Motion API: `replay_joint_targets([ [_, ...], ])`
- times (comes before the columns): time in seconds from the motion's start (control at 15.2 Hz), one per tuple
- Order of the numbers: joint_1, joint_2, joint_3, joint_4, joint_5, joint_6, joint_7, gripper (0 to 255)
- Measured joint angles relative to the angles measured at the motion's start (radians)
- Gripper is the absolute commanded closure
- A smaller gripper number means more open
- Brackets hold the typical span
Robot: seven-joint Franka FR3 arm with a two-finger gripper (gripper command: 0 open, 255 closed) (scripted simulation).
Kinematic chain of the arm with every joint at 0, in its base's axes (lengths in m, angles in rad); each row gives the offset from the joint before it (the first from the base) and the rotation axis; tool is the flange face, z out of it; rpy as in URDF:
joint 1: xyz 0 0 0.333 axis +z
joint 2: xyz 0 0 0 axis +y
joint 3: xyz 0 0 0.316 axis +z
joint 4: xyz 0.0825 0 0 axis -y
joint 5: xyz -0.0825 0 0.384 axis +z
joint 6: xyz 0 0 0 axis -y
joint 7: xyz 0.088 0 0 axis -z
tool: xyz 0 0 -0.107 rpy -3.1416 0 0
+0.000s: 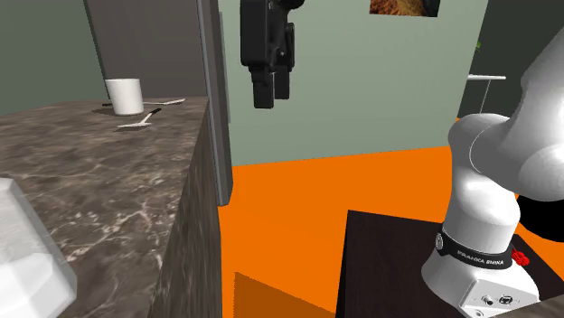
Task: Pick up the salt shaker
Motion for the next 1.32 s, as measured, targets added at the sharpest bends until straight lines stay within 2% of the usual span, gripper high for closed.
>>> replay_joint_targets([
  [0.4,0.022,0.163,0.102,0.158,-0.006,0.023,0.141,0],
  [0.79,0.056,0.379,0.195,0.401,-0.076,0.003,0.293,0],
  [1.06,0.109,0.546,0.242,0.6,-0.155,-0.038,0.396,0],
  [1.32,0.198,0.725,0.266,0.834,-0.251,-0.105,0.486,0],
])
